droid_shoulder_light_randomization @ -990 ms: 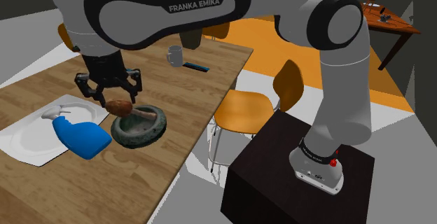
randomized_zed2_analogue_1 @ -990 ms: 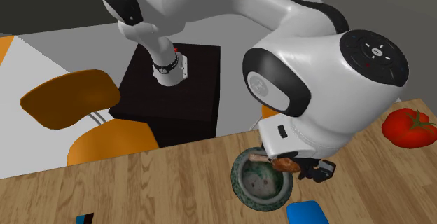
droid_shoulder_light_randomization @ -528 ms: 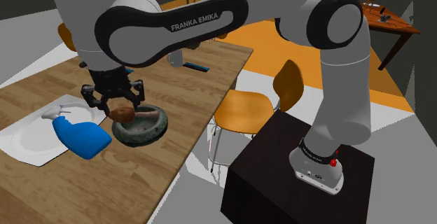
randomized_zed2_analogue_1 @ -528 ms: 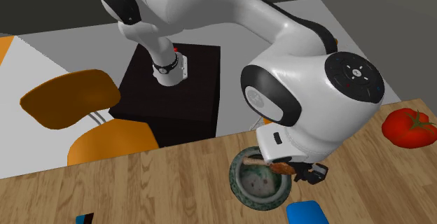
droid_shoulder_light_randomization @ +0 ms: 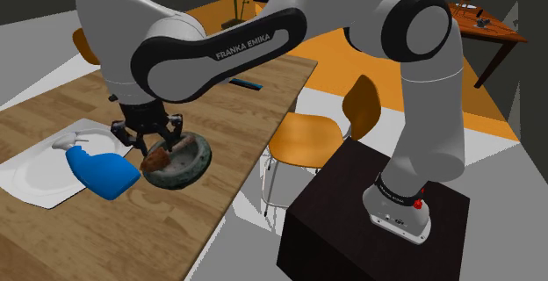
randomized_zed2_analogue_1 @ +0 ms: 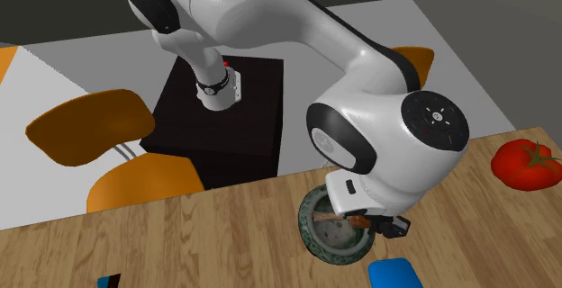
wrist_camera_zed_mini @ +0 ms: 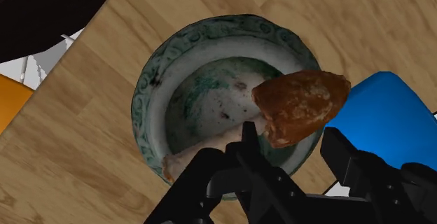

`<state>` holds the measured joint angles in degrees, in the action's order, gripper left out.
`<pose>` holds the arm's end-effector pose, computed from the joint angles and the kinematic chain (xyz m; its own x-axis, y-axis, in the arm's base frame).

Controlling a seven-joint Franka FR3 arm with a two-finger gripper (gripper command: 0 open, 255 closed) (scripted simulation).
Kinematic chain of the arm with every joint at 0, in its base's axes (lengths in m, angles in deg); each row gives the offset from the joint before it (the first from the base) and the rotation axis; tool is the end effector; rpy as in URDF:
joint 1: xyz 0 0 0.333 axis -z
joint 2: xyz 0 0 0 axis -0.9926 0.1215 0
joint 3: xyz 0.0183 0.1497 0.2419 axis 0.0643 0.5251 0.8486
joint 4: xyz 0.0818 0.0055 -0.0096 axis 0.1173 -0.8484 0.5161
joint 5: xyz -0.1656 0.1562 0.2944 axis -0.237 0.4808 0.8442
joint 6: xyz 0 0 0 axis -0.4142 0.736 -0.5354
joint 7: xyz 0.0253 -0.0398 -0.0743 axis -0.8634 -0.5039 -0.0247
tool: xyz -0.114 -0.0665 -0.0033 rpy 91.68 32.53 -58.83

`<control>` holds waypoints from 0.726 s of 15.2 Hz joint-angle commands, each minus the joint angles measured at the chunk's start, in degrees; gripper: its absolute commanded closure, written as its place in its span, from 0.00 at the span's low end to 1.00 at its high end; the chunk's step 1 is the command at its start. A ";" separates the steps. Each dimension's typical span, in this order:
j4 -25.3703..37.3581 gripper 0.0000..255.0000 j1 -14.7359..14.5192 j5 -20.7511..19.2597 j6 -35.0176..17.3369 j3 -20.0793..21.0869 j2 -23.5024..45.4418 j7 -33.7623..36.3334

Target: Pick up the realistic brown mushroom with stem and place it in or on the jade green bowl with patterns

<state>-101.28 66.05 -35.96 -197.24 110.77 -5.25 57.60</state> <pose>0.4788 0.4513 0.4090 0.8628 -0.5024 0.0557 -0.4983 -0.8639 -0.0735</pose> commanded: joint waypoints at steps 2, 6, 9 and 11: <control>-0.42 1.00 0.12 0.03 -0.16 -0.04 0.05 -0.02; -0.41 0.00 0.18 0.05 -0.09 0.00 -0.02 -0.06; -0.58 0.00 0.12 0.02 -0.26 0.01 -0.01 0.07; -0.42 0.00 0.13 0.01 -0.16 -0.02 0.05 -0.01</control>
<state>-101.76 66.17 -35.94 -197.44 110.77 -5.23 57.62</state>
